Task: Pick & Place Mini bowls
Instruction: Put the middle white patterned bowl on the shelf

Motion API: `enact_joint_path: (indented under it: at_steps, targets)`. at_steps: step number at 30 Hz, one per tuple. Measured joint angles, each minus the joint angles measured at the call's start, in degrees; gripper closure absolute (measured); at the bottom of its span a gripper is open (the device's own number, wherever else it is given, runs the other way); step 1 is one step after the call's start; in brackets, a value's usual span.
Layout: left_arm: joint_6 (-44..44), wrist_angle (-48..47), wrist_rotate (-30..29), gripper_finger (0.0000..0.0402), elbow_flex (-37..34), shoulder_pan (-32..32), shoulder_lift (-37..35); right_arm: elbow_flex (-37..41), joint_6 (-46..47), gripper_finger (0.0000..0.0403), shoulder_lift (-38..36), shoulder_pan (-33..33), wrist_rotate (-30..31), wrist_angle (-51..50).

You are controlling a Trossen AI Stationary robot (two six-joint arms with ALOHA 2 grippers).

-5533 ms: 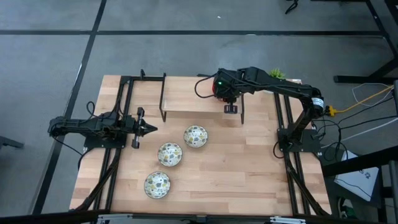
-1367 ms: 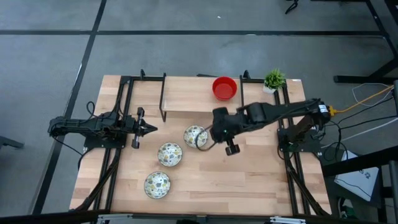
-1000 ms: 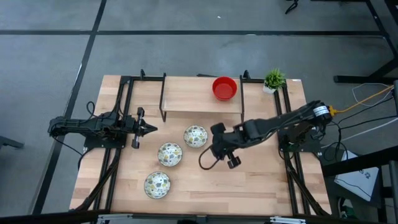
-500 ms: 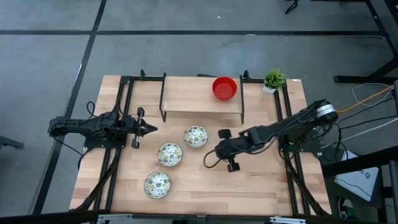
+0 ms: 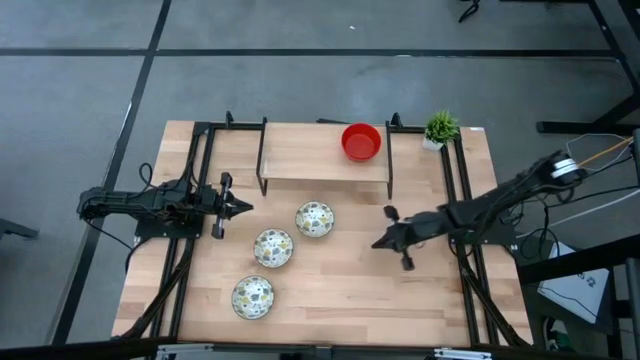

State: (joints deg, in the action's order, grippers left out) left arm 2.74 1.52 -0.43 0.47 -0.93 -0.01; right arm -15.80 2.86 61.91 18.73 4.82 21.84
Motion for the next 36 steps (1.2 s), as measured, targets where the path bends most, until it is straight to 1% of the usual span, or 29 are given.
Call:
enact_joint_path:
  at_steps: [3, 7, 15, 20, 23, 28, 33, 36]
  targets:
    - [0.0, -0.2, 0.0, 0.0393, 0.0, 0.0, 0.0, 6.7, 1.2, 0.0396, -6.3, -0.7, 0.1, 4.2]
    - [0.0, 0.0, 0.0, 0.0391, 0.0, 0.0, 0.0, 10.2, 2.3, 0.0396, -13.7, -1.4, 0.1, 4.8]
    - [0.0, -0.1, 0.0, 0.0391, 0.0, 0.0, 0.0, 12.1, -1.4, 0.0391, -23.5, -4.3, 0.1, 2.1]
    - [0.0, -0.1, 0.0, 0.0389, 0.0, 0.0, 0.0, 15.6, -1.5, 0.0386, -28.4, -7.5, 0.1, 1.9]
    - [0.0, 0.0, 0.0, 0.0389, 0.0, 0.0, 0.0, 15.5, -0.9, 0.0386, -30.9, -9.6, 1.3, 0.5]
    - [0.0, 0.0, 0.0, 0.0393, 0.0, 0.0, 0.0, 15.4, -2.5, 0.0386, -34.4, -12.3, 1.6, -1.4]
    - [0.0, 0.0, 0.0, 0.0393, 0.0, 0.0, 0.0, 15.4, -4.2, 0.0386, -38.2, -14.5, 3.7, -11.4]
    - [0.0, -0.1, 0.0, 0.0393, 0.0, 0.0, 0.0, 15.4, -3.0, 0.0386, -40.1, -14.9, 3.6, -17.6]
